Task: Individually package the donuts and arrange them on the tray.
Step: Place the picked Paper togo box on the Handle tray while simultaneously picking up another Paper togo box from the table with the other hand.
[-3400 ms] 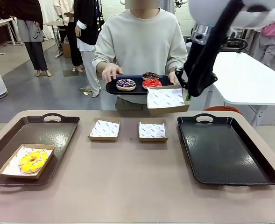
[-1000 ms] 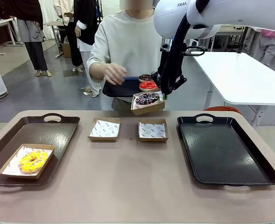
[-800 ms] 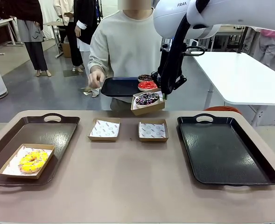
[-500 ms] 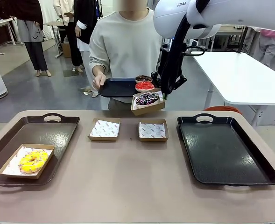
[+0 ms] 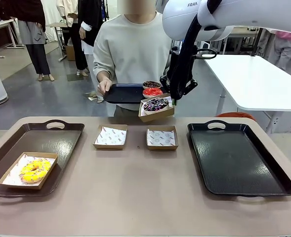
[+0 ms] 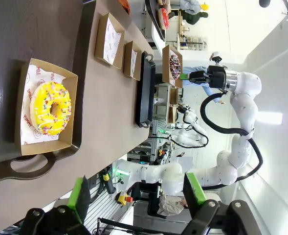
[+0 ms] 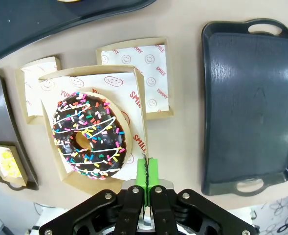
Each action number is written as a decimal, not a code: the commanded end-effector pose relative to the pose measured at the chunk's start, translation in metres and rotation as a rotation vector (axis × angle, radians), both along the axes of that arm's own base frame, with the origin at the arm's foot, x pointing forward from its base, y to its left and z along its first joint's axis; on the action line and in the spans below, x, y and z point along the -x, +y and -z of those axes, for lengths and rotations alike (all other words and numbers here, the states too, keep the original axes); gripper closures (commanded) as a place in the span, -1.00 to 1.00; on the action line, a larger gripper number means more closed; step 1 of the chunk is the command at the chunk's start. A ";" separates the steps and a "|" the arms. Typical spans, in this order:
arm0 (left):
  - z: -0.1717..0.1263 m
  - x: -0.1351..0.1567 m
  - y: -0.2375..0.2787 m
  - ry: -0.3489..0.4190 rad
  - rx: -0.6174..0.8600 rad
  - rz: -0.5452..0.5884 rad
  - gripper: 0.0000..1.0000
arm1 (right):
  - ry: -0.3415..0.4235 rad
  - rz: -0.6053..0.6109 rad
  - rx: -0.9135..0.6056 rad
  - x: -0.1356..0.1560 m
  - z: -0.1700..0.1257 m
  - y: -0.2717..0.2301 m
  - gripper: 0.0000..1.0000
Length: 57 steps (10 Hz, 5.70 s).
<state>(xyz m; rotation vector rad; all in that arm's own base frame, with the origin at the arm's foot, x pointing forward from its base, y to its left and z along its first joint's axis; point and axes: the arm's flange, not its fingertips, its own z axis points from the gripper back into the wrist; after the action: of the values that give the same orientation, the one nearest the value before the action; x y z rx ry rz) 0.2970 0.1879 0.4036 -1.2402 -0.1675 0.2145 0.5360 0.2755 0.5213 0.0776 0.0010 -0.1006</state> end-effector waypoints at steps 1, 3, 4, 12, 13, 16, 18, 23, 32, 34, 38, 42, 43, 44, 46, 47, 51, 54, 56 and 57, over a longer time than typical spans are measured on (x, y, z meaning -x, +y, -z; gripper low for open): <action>-0.002 0.002 0.001 -0.008 0.005 -0.003 -1.00 | -0.001 0.002 0.001 0.002 -0.001 -0.002 1.00; 0.000 0.000 0.000 0.000 0.000 0.000 -1.00 | 0.004 -0.081 -0.038 0.004 -0.005 -0.012 0.97; -0.017 -0.012 -0.014 0.015 -0.071 0.007 -1.00 | -0.004 -0.138 -0.050 0.017 -0.014 -0.034 0.97; -0.116 -0.135 -0.191 0.117 -0.577 0.202 -1.00 | 0.058 -0.026 -0.086 0.110 0.008 -0.225 0.97; -0.113 -0.146 -0.221 0.129 -0.644 0.224 -1.00 | 0.064 -0.039 -0.086 0.118 0.023 -0.233 0.97; -0.096 -0.169 -0.283 0.146 -0.829 0.223 -1.00 | 0.079 -0.048 -0.110 0.129 0.060 -0.245 0.97; -0.075 -0.180 -0.319 0.137 -0.915 0.220 -1.00 | 0.093 -0.029 -0.114 0.135 0.081 -0.252 0.97; -0.017 -0.209 -0.375 0.073 -1.139 0.186 -1.00 | 0.085 -0.001 -0.125 0.134 0.107 -0.254 0.97; 0.036 -0.234 -0.423 -0.014 -1.192 0.214 -1.00 | 0.107 -0.002 -0.094 0.134 0.098 -0.251 0.97; 0.033 -0.223 -0.425 0.002 -1.188 0.262 -1.00 | 0.107 -0.002 -0.094 0.134 0.098 -0.251 0.97; 0.033 -0.223 -0.425 0.002 -1.188 0.262 -1.00 | 0.107 -0.002 -0.094 0.134 0.098 -0.251 0.97; 0.033 -0.223 -0.425 0.002 -1.188 0.262 -1.00 | 0.107 -0.002 -0.094 0.134 0.098 -0.251 0.97; 0.033 -0.223 -0.425 0.002 -1.188 0.262 -1.00 | 0.107 -0.002 -0.094 0.134 0.098 -0.251 0.97; 0.033 -0.223 -0.425 0.002 -1.188 0.262 -1.00 | 0.107 -0.002 -0.094 0.134 0.098 -0.251 0.97; 0.035 -0.229 -0.423 0.006 -1.200 0.264 -1.00 | 0.105 -0.013 -0.075 0.137 0.106 -0.249 0.97; 0.032 -0.232 -0.421 -0.040 -1.236 0.272 -1.00 | 0.095 -0.022 -0.064 0.139 0.110 -0.247 0.97; 0.032 -0.257 -0.418 -0.022 -1.272 0.263 -1.00 | 0.009 0.029 -0.052 0.146 0.136 -0.243 0.97; 0.040 -0.275 -0.408 0.027 -1.251 0.235 -1.00 | -0.024 0.037 -0.071 0.145 0.150 -0.240 0.97; 0.046 -0.282 -0.401 0.058 -1.239 0.228 -1.00 | -0.023 0.039 -0.075 0.145 0.151 -0.239 0.97; 0.049 -0.285 -0.399 0.071 -1.231 0.231 -1.00 | -0.016 0.038 -0.076 0.146 0.151 -0.238 0.97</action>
<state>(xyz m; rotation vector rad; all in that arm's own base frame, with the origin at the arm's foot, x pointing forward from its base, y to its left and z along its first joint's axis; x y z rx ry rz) 0.5750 -0.2087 0.3520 -0.0142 -0.0840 -0.0900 0.3923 0.0295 0.3748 0.1383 -0.0047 -0.1165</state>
